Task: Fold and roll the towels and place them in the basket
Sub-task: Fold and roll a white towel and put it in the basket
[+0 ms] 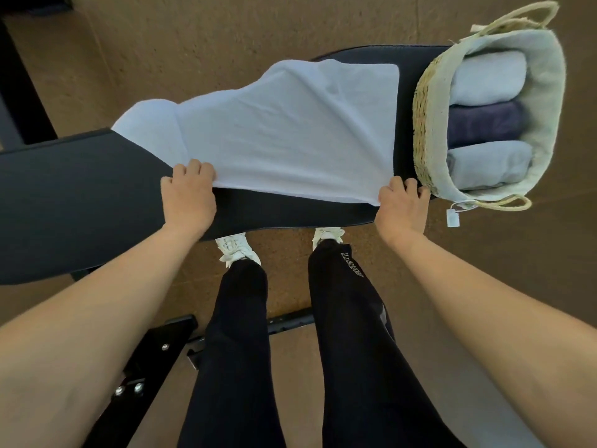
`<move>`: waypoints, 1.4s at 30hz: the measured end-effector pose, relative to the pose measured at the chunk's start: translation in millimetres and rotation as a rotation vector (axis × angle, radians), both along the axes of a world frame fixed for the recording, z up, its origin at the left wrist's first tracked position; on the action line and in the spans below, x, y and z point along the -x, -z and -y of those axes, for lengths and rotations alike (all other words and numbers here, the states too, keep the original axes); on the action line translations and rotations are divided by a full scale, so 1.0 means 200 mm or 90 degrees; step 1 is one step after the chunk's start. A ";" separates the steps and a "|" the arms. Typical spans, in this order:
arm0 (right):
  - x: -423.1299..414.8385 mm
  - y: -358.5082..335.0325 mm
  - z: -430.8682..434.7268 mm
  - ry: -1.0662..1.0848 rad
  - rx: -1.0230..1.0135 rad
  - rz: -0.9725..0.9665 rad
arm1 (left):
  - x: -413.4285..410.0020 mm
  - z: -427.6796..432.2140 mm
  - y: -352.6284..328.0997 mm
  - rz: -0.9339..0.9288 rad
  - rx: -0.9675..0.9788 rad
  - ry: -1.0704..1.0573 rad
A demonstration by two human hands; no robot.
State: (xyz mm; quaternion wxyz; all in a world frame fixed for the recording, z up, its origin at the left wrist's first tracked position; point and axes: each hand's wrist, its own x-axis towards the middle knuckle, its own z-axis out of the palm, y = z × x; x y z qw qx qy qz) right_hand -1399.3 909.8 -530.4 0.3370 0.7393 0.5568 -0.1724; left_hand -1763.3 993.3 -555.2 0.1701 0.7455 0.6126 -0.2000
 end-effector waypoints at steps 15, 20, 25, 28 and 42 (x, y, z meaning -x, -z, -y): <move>0.29 0.06 -0.29 0.086 -0.131 -0.288 | -0.05 0.37 -0.07 0.106 0.267 -0.108; 0.19 0.14 -0.47 0.076 -0.070 -0.242 | -0.07 0.25 -0.06 0.164 0.080 -0.171; 0.18 0.15 -0.57 0.252 -0.043 -0.210 | -0.07 0.17 -0.05 0.137 0.141 -0.186; 0.29 0.10 -0.56 0.253 -0.070 -0.195 | -0.03 0.17 -0.07 0.221 0.164 -0.172; 1.17 0.06 -0.13 -0.221 0.077 -0.374 | 0.47 0.24 -0.05 0.174 0.051 -0.703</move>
